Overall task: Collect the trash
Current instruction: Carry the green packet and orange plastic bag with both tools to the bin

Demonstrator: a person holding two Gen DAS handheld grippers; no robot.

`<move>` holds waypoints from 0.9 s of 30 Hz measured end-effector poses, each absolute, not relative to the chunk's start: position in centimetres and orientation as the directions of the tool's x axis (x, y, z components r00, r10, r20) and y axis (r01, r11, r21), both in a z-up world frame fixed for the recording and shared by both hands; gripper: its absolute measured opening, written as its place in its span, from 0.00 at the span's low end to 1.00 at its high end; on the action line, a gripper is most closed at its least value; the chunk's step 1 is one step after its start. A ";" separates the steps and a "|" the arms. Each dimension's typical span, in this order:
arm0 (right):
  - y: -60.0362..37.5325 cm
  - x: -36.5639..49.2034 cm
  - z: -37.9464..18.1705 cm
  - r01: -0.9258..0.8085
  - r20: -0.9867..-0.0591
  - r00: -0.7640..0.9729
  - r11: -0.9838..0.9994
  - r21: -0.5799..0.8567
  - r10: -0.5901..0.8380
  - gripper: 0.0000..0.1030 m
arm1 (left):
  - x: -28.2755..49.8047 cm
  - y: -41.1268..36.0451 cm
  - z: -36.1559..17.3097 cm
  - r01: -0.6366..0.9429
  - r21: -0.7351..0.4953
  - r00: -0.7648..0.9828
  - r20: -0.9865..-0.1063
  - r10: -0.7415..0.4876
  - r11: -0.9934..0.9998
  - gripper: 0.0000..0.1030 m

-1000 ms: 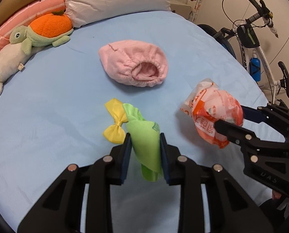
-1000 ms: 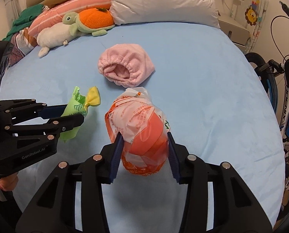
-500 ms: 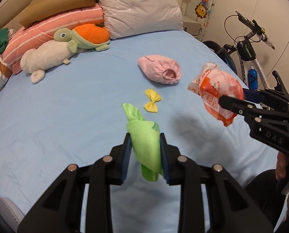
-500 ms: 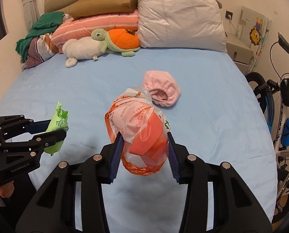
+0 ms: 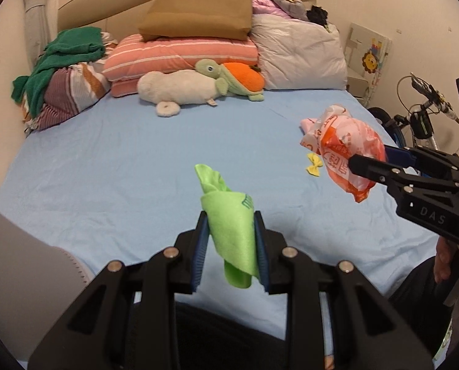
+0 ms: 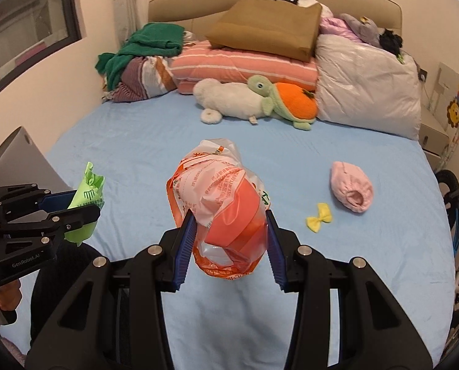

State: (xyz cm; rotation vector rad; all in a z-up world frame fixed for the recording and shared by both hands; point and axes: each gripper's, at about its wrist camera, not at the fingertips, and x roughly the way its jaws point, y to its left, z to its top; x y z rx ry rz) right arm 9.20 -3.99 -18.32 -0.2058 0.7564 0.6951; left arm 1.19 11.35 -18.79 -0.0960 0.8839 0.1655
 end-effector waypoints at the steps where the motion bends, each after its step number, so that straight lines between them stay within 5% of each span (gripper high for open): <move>1: -2.7 8.5 -17.8 -0.669 -0.684 0.507 0.740 0.071 0.524 0.40 | 0.1 12.3 -18.3 -0.211 -0.008 0.624 -0.771 0.128 0.977 0.28; 13: 10.4 0.8 -11.9 -0.887 -0.601 0.312 0.452 0.093 0.736 0.40 | -12.1 21.9 -10.1 -0.494 0.056 0.621 -0.675 0.397 0.868 0.28; 27: 22.6 -6.8 -6.8 -0.988 -0.549 0.094 0.147 0.053 0.831 0.40 | -20.2 28.4 -6.1 -0.679 0.081 0.534 -0.627 0.567 0.729 0.28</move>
